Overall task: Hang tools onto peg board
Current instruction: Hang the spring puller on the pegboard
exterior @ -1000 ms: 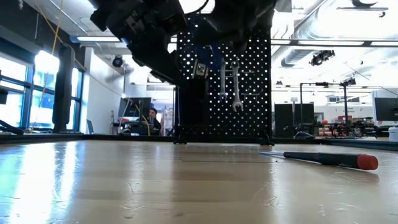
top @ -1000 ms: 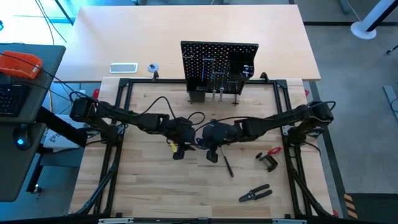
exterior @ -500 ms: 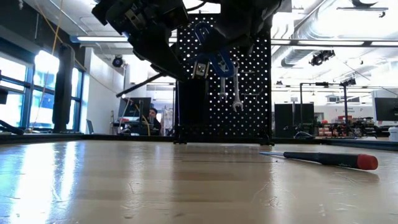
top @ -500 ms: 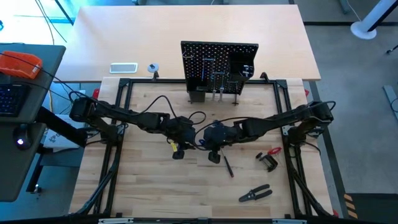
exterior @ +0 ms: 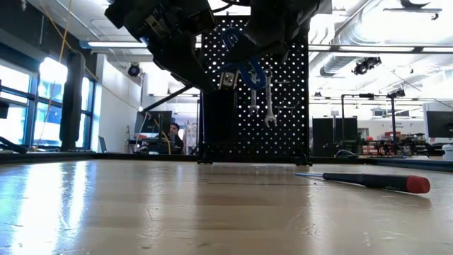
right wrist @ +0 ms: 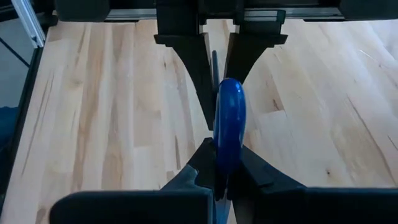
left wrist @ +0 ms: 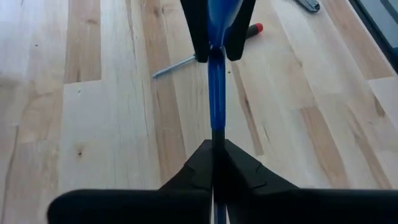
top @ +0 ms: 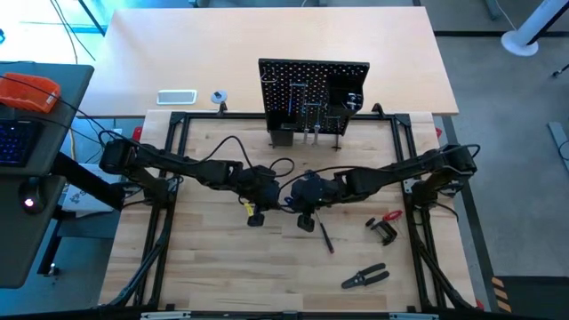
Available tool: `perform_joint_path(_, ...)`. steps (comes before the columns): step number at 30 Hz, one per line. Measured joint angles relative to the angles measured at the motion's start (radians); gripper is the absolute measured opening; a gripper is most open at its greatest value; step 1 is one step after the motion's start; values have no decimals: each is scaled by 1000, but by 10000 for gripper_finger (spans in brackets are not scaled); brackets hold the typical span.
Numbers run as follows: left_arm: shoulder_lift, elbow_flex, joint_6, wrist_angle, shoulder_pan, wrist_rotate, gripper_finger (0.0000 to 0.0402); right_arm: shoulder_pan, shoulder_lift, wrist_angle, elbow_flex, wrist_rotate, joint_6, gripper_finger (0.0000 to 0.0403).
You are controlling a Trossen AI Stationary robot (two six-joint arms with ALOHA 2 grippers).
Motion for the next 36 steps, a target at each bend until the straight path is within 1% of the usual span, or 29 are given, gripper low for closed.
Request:
perform_joint_path(5, 0, 0, 24, 2, -2, -4, 5, 0, 0, 0, 0, 13, 0, 19)
perform_joint_path(10, 0, 0, 60, 17, -3, -41, 3, 11, -17, -21, 0, 82, -3, 62)
perform_joint_path(14, 0, 0, 74, 25, -2, -56, 2, 35, -67, -72, 0, 166, -3, 100)
perform_joint_path(18, -16, 0, 99, 47, -3, -65, 1, 69, -150, -111, 0, 259, -2, 132)
perform_joint_path(24, -97, 0, 131, 134, -3, -134, 1, 146, -272, -114, 0, 430, -48, 164)
perform_joint_path(28, -168, 0, 152, 213, -3, -175, 1, 194, -323, -48, 0, 539, -111, 168)
perform_joint_path(33, -229, 0, 168, 318, -3, -181, 1, 217, -337, 128, 0, 547, -233, 169)
perform_joint_path(36, -232, 0, 168, 360, -9, -181, 1, 215, -337, 174, 0, 560, -274, 169)
